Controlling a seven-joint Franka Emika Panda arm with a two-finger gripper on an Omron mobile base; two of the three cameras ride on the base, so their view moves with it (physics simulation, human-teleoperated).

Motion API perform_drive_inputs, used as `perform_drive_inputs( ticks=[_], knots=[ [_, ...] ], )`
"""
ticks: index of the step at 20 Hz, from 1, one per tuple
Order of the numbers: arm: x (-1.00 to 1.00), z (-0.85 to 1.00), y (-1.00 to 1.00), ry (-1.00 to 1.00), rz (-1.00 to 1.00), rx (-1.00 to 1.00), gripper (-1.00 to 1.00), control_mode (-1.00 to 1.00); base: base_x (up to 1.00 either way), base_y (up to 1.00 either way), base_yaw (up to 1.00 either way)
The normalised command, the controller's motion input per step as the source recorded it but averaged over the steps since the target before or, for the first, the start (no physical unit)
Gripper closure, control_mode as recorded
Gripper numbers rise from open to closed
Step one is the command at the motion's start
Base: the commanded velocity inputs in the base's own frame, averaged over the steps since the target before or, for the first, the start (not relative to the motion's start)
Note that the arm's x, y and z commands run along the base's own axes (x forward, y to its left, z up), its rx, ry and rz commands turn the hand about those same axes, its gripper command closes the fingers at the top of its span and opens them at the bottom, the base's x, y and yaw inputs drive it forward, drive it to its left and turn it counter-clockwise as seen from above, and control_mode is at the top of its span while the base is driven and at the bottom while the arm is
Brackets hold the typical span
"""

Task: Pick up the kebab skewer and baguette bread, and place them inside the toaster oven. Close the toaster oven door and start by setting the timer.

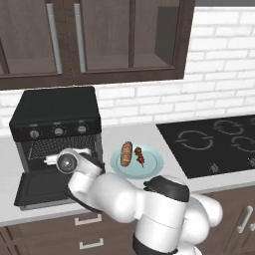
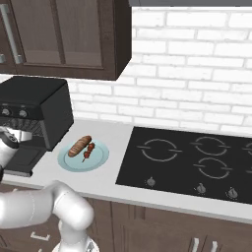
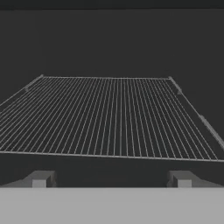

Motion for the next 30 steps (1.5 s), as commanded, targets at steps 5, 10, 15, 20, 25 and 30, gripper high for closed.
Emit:
perform_drive_inputs(
  ticks=[5,10,15,20,25,30],
  knots=[
    [0.41,0.09,0.00,-0.02,0.00,0.11,-1.00,-1.00,0.00,0.00,0.00],
    [0.33,0.02,0.00,0.00,0.00,0.07,-1.00,-1.00,0.00,0.00,0.00],
    [0.11,-0.09,0.00,0.00,0.00,0.00,-1.00,-1.00,0.00,0.00,0.00],
    [0.06,-0.10,0.02,0.00,0.00,0.00,-1.00,-1.00,0.00,0.00,0.00],
    [0.08,-0.08,0.01,0.01,0.00,0.00,-1.00,-1.00,0.00,0.00,0.00],
    [0.01,-0.10,0.00,0.04,0.00,0.00,-1.00,-1.00,0.00,0.00,0.00]
  ],
)
